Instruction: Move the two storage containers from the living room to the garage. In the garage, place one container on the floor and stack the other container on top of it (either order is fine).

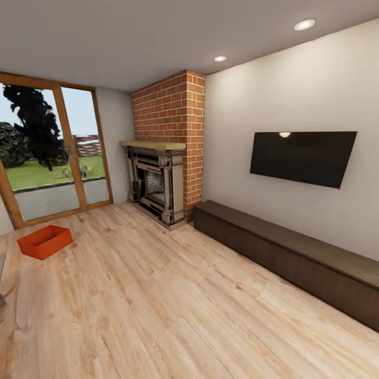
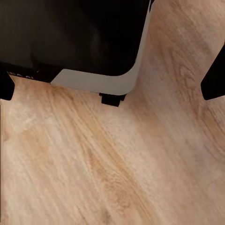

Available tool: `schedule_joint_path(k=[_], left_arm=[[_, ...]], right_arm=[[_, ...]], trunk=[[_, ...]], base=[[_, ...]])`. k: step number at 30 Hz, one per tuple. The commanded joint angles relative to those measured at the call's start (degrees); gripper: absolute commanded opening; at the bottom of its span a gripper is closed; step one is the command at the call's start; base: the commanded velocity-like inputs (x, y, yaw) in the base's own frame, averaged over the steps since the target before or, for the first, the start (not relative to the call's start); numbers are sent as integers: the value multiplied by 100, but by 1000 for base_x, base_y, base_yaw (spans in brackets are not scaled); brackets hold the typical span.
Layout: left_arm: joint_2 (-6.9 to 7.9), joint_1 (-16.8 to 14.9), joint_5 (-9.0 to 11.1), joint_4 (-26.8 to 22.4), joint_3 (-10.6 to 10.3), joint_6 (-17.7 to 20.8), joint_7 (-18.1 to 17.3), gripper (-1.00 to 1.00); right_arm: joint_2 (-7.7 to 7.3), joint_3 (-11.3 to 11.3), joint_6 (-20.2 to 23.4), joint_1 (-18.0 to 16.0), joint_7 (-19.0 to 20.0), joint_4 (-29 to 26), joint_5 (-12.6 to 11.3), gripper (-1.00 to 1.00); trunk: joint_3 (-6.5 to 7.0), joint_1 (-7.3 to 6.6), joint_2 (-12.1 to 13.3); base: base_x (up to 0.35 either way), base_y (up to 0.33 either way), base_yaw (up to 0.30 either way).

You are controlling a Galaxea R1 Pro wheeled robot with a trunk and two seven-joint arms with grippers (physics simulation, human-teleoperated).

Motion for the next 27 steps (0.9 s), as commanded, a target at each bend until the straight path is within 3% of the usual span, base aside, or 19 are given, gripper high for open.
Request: schedule_joint_path(k=[1,27], left_arm=[[-1,-4,30,5,-1,-19,4,100],[-1,-4,30,4,3,-19,3,100]], right_arm=[[3,47,-29,-7,-3,16,-42,100],[3,27,-34,-7,-3,16,-42,100]], trunk=[[-8,4,-5],[-8,4,-5]], base=[[322,0,0],[322,0,0]])
